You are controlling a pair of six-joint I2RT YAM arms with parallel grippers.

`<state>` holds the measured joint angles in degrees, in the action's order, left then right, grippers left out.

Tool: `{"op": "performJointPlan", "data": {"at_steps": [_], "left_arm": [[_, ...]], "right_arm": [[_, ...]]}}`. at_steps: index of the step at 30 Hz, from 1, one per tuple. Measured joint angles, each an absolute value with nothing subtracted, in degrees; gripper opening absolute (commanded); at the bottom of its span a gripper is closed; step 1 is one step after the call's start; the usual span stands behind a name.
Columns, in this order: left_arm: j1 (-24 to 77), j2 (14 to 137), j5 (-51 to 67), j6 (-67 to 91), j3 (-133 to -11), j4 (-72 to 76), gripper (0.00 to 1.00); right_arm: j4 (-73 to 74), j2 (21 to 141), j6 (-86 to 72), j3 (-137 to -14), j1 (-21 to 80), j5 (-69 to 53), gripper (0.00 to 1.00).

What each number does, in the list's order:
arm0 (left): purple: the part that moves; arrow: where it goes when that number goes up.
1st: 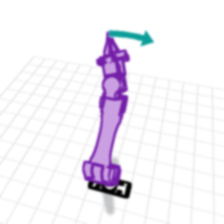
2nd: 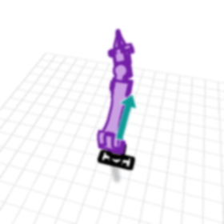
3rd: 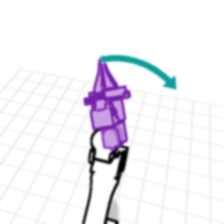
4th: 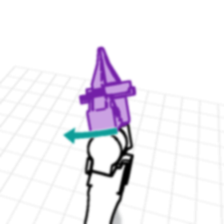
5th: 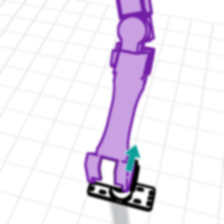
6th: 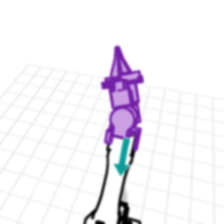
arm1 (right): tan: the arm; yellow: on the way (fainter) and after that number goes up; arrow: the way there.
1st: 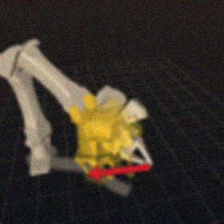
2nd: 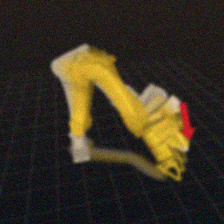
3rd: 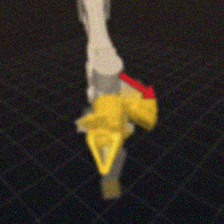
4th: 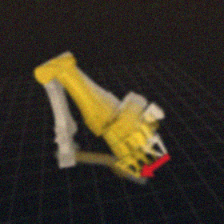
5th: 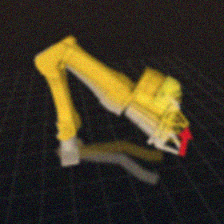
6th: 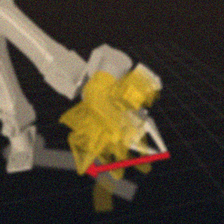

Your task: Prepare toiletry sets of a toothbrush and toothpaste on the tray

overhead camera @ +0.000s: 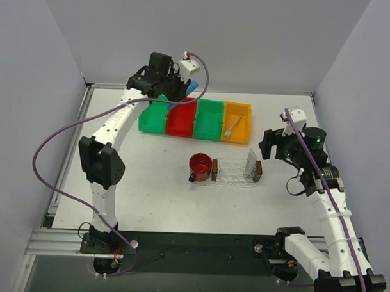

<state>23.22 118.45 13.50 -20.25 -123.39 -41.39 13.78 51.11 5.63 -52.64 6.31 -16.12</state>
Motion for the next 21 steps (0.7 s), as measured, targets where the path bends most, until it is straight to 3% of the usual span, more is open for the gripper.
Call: {"op": "performJointPlan", "data": {"at_steps": [10,21], "left_arm": [[27.1,104.1,31.5,-21.8,-112.0,-46.8,0.0],[33.3,91.6,46.2,-20.1,-101.6,-43.3,0.0]], "right_arm": [[17.3,50.6,4.5,-61.5,6.3,-30.6,0.82],[17.8,61.2,-4.4,-70.6,7.2,-54.6,0.88]]}}
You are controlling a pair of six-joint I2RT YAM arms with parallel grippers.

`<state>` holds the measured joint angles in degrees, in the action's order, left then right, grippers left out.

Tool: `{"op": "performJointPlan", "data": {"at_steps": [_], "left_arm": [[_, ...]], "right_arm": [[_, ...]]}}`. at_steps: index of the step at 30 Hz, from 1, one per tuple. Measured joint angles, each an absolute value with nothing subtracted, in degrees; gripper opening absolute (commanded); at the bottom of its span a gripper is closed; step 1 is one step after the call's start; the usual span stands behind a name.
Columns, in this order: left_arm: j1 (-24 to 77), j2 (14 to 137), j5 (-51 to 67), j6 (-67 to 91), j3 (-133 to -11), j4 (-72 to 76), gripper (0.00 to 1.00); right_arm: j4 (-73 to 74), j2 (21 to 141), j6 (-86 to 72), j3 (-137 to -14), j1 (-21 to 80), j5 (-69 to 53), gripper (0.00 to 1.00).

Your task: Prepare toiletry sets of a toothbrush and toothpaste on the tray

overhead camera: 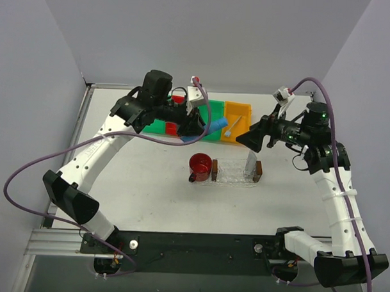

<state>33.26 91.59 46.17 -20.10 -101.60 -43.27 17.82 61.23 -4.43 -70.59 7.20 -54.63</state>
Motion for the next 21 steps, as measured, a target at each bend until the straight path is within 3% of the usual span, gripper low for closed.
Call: {"op": "performJointPlan", "data": {"at_steps": [12,17,21], "left_arm": [[39.3,90.5,48.4,-19.9,-98.8,-42.2,0.0],[40.5,90.5,48.4,-19.7,-98.1,-42.0,0.0],[41.2,90.5,48.4,-19.7,-97.8,-41.8,0.0]], "right_arm": [[17.9,61.6,-4.2,-70.6,17.0,-59.9,0.88],[17.8,62.3,-3.4,-70.6,18.1,-59.8,0.78],[17.9,63.2,-3.0,-70.6,18.2,-59.8,0.65]]}}
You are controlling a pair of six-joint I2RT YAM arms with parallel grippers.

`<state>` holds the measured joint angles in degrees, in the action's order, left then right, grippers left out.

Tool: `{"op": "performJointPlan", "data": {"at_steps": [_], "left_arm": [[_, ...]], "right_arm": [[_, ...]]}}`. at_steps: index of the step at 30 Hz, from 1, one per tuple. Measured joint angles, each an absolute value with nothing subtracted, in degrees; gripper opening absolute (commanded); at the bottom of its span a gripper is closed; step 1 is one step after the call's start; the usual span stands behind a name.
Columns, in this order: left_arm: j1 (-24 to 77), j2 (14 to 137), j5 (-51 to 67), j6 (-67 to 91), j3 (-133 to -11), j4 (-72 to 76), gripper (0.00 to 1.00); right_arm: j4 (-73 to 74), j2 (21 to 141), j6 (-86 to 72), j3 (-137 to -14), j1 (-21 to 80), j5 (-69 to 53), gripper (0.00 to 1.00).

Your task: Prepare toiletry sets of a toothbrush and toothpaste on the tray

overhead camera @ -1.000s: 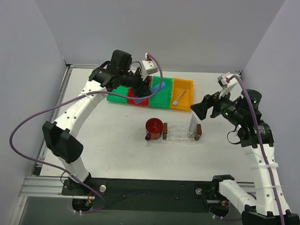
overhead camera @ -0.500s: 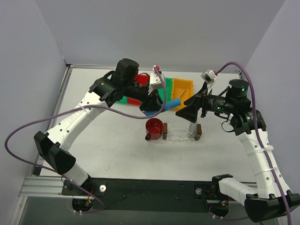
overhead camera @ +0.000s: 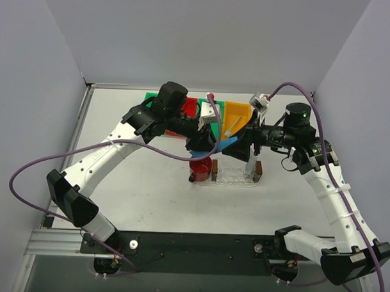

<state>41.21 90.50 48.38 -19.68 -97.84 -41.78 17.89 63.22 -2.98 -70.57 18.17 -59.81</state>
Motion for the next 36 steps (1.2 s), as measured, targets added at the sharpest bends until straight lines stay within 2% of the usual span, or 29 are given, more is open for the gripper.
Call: {"op": "performJointPlan", "data": {"at_steps": [2,9,11,14,15,17,19,21,24,25,28,32,36], "left_arm": [[41.4,90.5,48.4,-19.7,-97.8,-41.8,0.0],[41.6,90.5,48.5,-19.7,-97.8,-41.5,0.0],[41.6,90.4,48.7,-19.7,-97.6,-41.5,0.0],[41.6,90.1,48.6,-19.7,-97.1,-41.5,0.0],[41.6,90.1,48.6,-19.7,-97.0,-41.5,0.0],[41.6,90.1,48.5,-19.7,-96.9,-41.4,0.0],[41.6,90.1,48.4,-19.7,-96.7,-41.4,0.02],[41.6,89.9,48.4,-19.7,-96.2,-40.9,0.08],[41.6,89.1,48.2,-19.4,-95.2,-39.8,0.37],[41.6,88.8,48.0,-19.3,-94.8,-39.5,0.51],[41.6,87.6,47.0,-18.5,-93.8,-38.3,0.65],[40.9,84.0,45.6,-16.6,-92.1,-34.5,0.73],[37.6,78.9,45.5,-12.8,-89.0,-28.9,0.77]], "right_arm": [[17.9,63.5,-2.9,-70.6,18.4,-59.8,0.62],[17.9,63.7,-2.6,-70.6,18.5,-59.8,0.37],[17.9,64.0,-2.4,-70.6,18.4,-59.5,0.33],[18.2,64.6,-2.4,-70.6,18.5,-59.5,0.2],[18.3,64.7,-2.3,-70.6,18.5,-59.6,0.1],[18.6,64.8,-2.3,-70.6,18.5,-59.9,0.0],[18.7,64.8,-2.0,-70.6,18.5,-59.8,0.0],[18.7,64.8,-2.0,-70.6,18.5,-59.7,0.0],[18.7,64.8,-2.0,-70.6,18.8,-59.3,0.0],[18.7,64.8,-2.0,-70.6,18.8,-59.2,0.0],[19.0,64.8,-2.1,-70.6,18.9,-57.8,0.0],[19.6,64.8,-2.4,-70.6,18.0,-55.7,0.0],[19.9,64.8,-3.4,-71.0,16.6,-55.0,0.0]]}}
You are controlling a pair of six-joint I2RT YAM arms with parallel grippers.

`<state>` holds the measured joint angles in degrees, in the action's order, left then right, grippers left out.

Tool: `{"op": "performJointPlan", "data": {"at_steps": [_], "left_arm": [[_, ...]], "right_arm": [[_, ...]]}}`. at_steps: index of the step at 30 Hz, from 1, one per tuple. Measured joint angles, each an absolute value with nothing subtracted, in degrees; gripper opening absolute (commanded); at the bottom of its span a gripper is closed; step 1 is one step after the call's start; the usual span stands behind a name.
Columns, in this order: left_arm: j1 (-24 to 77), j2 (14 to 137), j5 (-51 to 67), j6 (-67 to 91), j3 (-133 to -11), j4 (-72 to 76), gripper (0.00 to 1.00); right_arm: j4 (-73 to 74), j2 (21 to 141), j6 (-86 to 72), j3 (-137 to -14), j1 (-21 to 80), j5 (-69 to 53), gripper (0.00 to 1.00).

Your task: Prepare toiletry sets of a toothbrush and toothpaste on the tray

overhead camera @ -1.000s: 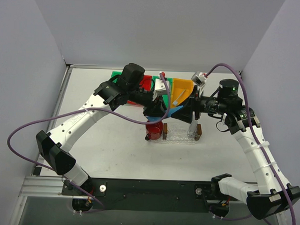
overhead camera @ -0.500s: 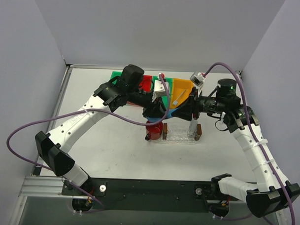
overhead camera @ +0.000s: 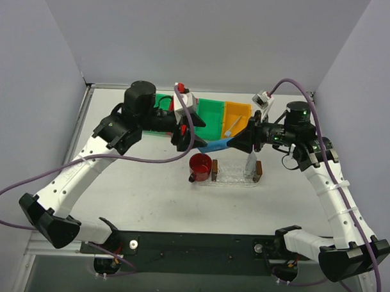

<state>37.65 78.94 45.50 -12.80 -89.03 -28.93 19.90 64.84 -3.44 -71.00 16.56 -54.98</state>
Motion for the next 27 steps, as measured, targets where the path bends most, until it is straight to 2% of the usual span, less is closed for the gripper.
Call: {"op": "performJointPlan", "data": {"at_steps": [8,15,27], "left_arm": [[28.4,73.4,48.1,-1.3,-79.0,-13.7,0.79],[28.1,73.4,48.7,8.6,-72.8,-2.7,0.8],[28.1,73.4,51.7,18.0,-70.3,10.8,0.81]], "right_arm": [[19.3,64.4,-7.9,-76.1,11.7,-56.1,0.0],[15.6,63.1,-14.0,-80.4,10.9,-58.4,0.0],[8.7,62.9,-23.0,-80.2,10.9,-61.1,0.0]]}}
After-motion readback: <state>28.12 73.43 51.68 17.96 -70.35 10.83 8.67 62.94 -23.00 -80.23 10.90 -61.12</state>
